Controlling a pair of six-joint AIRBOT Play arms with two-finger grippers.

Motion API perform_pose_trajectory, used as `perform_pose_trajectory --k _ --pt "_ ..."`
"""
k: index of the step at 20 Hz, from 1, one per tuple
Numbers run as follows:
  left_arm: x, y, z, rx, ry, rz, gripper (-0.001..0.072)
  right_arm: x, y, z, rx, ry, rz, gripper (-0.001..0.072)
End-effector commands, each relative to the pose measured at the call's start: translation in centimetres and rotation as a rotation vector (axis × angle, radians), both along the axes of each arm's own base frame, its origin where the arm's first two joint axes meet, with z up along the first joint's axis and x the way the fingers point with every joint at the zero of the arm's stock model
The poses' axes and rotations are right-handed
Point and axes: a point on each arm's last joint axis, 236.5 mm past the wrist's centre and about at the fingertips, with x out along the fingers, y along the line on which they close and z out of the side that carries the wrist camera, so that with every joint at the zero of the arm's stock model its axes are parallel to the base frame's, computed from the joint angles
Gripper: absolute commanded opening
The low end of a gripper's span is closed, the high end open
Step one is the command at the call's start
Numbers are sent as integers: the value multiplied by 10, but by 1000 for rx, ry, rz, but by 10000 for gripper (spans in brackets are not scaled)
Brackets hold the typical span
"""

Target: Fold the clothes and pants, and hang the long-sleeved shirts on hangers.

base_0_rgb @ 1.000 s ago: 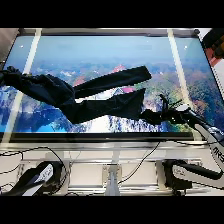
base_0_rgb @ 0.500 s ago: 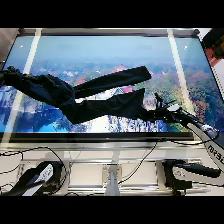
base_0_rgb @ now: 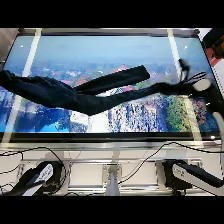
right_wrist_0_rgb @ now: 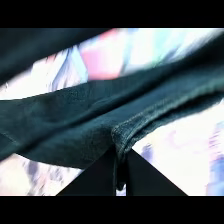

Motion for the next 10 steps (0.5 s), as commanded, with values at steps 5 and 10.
perform_pose_trajectory --k 5,10 --pt "-13 19 0 -114 -86 166 47 -44 -105 120 -210 -33 -94 28" --pt "-47 20 -30 -43 186 128 47 -71 -111 111 -265 87 -64 29"
